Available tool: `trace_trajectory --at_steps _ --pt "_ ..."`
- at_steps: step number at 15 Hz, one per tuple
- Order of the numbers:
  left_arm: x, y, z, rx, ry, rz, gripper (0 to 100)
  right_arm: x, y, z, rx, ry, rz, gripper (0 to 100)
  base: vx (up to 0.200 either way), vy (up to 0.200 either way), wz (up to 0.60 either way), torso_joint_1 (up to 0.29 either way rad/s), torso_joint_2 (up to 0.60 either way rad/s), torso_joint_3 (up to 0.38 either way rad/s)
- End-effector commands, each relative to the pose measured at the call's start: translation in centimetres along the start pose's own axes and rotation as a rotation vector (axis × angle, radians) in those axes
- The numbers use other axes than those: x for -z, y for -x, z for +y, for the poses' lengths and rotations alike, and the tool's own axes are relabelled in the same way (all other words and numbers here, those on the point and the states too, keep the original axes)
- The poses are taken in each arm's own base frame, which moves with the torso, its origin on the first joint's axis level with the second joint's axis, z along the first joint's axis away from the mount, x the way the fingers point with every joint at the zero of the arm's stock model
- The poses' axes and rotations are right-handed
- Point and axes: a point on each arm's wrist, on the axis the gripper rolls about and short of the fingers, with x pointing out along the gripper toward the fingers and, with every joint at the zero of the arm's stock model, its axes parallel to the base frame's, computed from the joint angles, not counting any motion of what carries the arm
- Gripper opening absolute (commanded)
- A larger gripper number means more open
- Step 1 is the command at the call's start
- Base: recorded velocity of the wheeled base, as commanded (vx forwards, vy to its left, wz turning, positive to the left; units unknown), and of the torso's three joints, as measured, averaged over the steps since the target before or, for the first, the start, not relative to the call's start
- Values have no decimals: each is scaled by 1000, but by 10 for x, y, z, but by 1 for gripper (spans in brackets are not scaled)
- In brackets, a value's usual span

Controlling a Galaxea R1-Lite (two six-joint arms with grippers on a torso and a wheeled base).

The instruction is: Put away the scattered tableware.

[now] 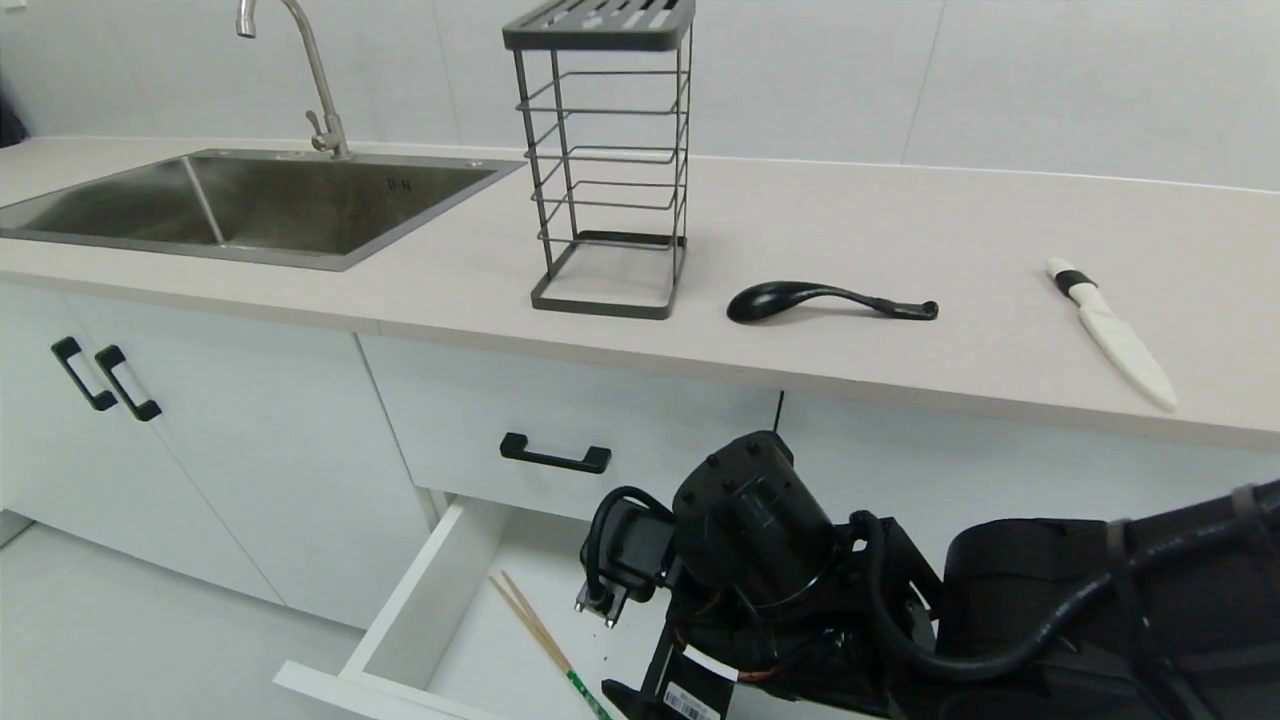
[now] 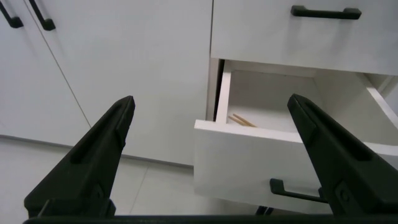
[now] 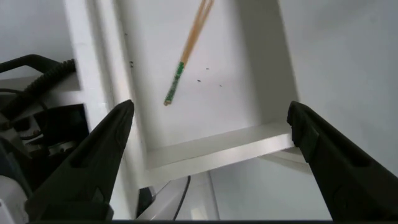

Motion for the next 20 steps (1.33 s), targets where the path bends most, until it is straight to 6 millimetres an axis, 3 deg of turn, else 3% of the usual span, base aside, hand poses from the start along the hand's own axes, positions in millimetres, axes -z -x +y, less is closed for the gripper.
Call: trace_trajectory --at_steps 1,9,20 --pt "0 0 0 -1 1 1 100 -1 2 2 -5 5 -5 100 0 0 0 246 -671 -256" --pt "0 0 0 -1 1 1 100 -2 4 2 -5 6 -10 100 0 0 0 181 -508 -220" --pt "0 0 0 -1 1 1 100 -1 3 2 -6 4 -7 100 0 0 0 318 -511 -243"
